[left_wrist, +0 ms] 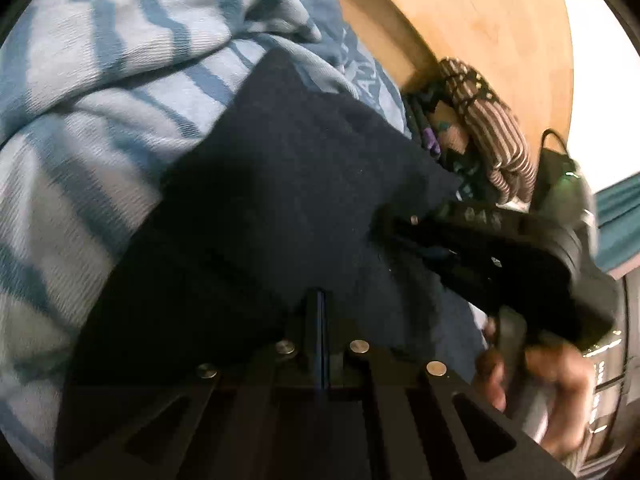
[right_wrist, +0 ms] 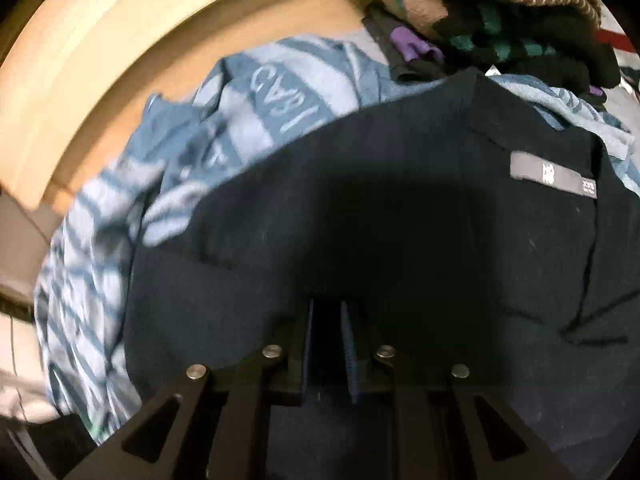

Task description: Fold clothes

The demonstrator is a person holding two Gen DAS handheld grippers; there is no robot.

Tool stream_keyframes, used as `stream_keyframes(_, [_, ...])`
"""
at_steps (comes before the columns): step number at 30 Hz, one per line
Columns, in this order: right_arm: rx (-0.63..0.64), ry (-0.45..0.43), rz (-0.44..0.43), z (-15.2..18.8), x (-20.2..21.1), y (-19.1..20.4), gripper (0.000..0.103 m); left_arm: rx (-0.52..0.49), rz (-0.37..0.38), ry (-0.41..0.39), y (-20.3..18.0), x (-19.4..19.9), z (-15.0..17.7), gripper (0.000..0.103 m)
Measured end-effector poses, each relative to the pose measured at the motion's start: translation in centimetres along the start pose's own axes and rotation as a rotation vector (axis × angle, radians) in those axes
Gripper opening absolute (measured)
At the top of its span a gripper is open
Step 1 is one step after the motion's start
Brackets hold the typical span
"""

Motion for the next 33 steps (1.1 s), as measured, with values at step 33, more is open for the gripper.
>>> stream_keyframes(33, [-0.307,-0.197,0.021,7.0,15.7,-17.9,0.024,-0.190,0.135,0.122,-9.3,-2.8,10.2,0.002])
Point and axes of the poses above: each gripper's, at about its wrist camera, not at the fingertips, and x roughly against the way its jaws point, y to its left, z to its underside, the point moved 3 cm from there along -x, roughly the way its jaws point, and after that the axes turned 12 degrees about -y, right-handed, at the moved point
